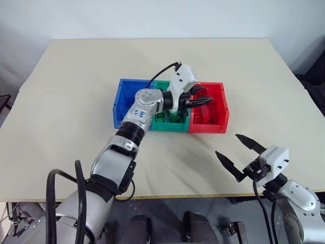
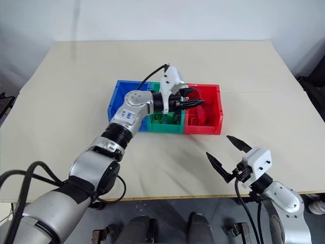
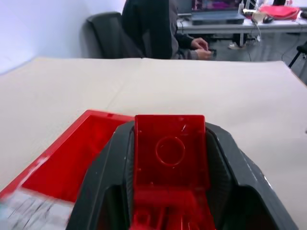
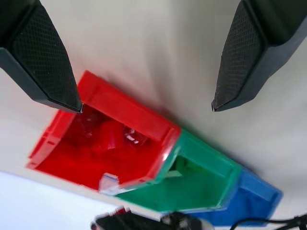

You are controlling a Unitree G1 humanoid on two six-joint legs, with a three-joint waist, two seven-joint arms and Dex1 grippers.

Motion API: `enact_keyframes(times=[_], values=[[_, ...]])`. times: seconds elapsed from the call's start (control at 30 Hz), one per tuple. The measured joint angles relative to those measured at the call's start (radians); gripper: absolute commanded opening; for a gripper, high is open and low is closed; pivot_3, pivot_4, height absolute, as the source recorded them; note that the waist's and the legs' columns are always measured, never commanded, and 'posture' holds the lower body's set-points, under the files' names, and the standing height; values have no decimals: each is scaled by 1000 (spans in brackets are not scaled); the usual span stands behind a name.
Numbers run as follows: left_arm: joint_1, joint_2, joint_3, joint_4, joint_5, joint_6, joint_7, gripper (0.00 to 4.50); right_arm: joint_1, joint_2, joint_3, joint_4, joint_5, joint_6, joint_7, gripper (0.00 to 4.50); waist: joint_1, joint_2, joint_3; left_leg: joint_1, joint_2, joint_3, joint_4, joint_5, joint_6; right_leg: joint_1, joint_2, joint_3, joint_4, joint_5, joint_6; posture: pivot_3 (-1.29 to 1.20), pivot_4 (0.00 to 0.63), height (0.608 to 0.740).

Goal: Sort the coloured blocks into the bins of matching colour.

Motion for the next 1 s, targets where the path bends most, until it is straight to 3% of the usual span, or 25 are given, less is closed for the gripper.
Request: enact_keyframes(times=[0.07, 0.23, 0.37, 0.57, 0.67, 0.87, 1.0], values=[[-20, -17, 4, 72, 17, -40, 13, 1491, 9, 8, 1, -16, -6, -1, -17, 4500, 1, 0, 0, 0, 0, 0, 0, 0, 0, 0, 0, 0, 0, 0, 0, 0, 150, 740], [-36, -34, 20, 157, 52, -91, 45, 3071, 27, 18, 16, -33, -10, -15, -37, 4500, 1, 0, 0, -1, 0, 0, 0, 0, 0, 0, 0, 0, -1, 0, 1, 0, 150, 740], [-33, 6, 42, 136, 52, -154, 30, 4380, 33, 15, 22, -35, -9, -30, -21, 4500, 1, 0, 0, -1, 0, 0, 1, 0, 0, 0, 0, 0, -1, 0, 1, 0, 150, 740], [244, 216, 79, -225, -9, -114, -163, 4445, -50, -22, 53, 53, 1, -56, 62, 4500, -27, 1, 0, 2, 3, -4, 0, 0, 0, 0, 1, 0, 1, 0, 0, 0, 150, 740], [467, 360, 114, -534, -93, 0, -248, 4445, -99, -52, 74, 120, 11, -64, 132, 4500, -32, 1, 0, 2, 4, -6, 0, 0, 0, -1, 1, 0, 2, 0, 0, 0, 150, 740], [828, 617, 315, -979, -208, 188, -220, 4445, -185, -140, 118, 243, 42, -67, 324, 4500, -21, 1, 0, 4, 6, -9, 3, -1, 2, 3, -2, 1, 2, 0, 0, 0, 150, 740], [1071, 657, 414, -1133, -267, 284, -191, 4445, -263, -185, 122, 365, 46, -85, 417, 4500, -14, 1, 0, 4, 6, -11, 3, -2, 1, 4, -3, 1, 3, 0, 0, 0, 150, 740]])
